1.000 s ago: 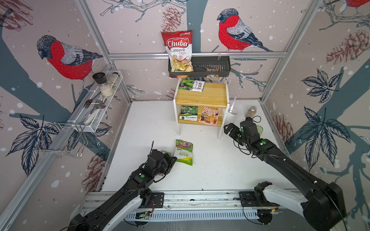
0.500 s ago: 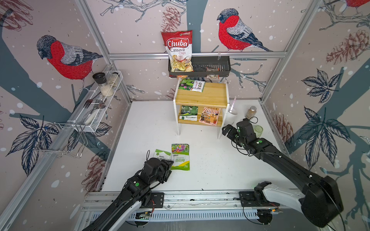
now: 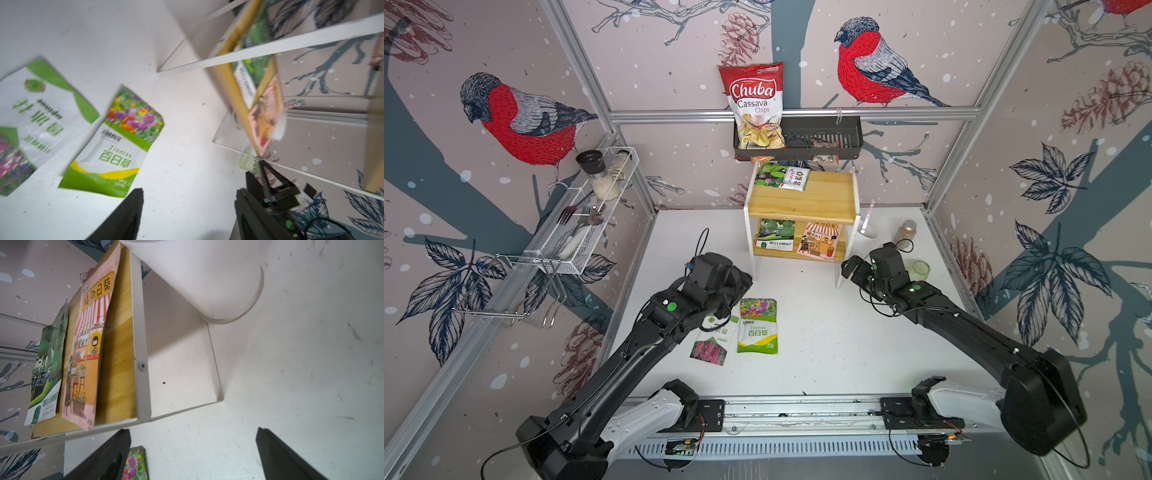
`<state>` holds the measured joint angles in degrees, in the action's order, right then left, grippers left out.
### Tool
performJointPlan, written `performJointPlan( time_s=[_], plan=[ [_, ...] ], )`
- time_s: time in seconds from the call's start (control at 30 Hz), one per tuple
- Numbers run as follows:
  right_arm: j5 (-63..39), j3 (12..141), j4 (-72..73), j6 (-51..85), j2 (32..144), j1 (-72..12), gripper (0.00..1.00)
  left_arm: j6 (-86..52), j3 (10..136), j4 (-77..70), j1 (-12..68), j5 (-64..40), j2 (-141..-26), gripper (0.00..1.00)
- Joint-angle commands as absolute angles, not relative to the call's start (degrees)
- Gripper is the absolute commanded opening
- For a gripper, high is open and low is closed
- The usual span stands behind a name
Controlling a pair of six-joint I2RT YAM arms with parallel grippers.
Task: Take the seed bag off the shelf
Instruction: Move the seed packet to the shelf.
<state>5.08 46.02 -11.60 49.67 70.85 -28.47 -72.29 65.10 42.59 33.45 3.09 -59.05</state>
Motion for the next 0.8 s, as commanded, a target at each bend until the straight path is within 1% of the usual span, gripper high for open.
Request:
performJointPlan(
  time_s=[0.0, 0.07, 0.13, 0.2, 0.3, 0.33, 0.4, 0.47, 0.57, 0.7, 0.77],
  plan=[
    [4.9, 46.8, -10.1, 48.8, 71.3, -28.2, 1.00, -62.1, 73.7, 39.6, 33.2, 5.2, -63.2, 0.74],
    [4.8, 47.0, -10.1, 48.5, 71.3, -27.9, 1.00, -59.1, 79.3, 36.7, 33.1, 3.4, -65.8, 0.73],
    [4.8, 46.9, -10.2, 48.3, 71.1, -27.6, 1.00, -55.6, 83.7, 31.3, 32.6, -0.8, -68.8, 0.68],
    [4.8, 46.6, -10.3, 48.1, 70.7, -27.2, 1.00, -53.3, 87.9, 26.8, 32.1, -4.5, -71.7, 0.57],
    [4.4, 45.9, -10.3, 47.9, 70.3, -26.5, 1.00, -50.1, 95.7, 23.3, 31.8, -7.3, -77.4, 0.36],
    [4.3, 45.8, -10.4, 47.7, 70.2, -26.3, 1.00, -49.2, 98.6, 23.0, 31.4, -7.6, -79.5, 0.33],
    [4.2, 45.6, -10.3, 47.4, 70.0, -25.8, 1.00, -49.5, 103.9, 22.8, 30.1, -8.5, -83.8, 0.34],
    [4.0, 45.5, -10.3, 47.0, 69.8, -25.3, 1.00, -50.6, 109.0, 22.2, 28.6, -10.9, -88.1, 0.43],
    [3.4, 45.6, -10.3, 46.5, 69.9, -24.4, 1.00, -51.0, 119.0, 24.7, 27.6, -11.2, -95.5, 0.44],
    [3.0, 45.7, -10.1, 46.5, 69.9, -23.1, 1.00, -52.8, 133.7, 31.2, 26.5, -13.1, -107.1, 0.51],
    [2.4, 45.7, -9.8, 46.7, 70.0, -22.8, 1.00, -54.5, 138.3, 32.3, 26.2, -15.3, -112.1, 0.54]
  ],
)
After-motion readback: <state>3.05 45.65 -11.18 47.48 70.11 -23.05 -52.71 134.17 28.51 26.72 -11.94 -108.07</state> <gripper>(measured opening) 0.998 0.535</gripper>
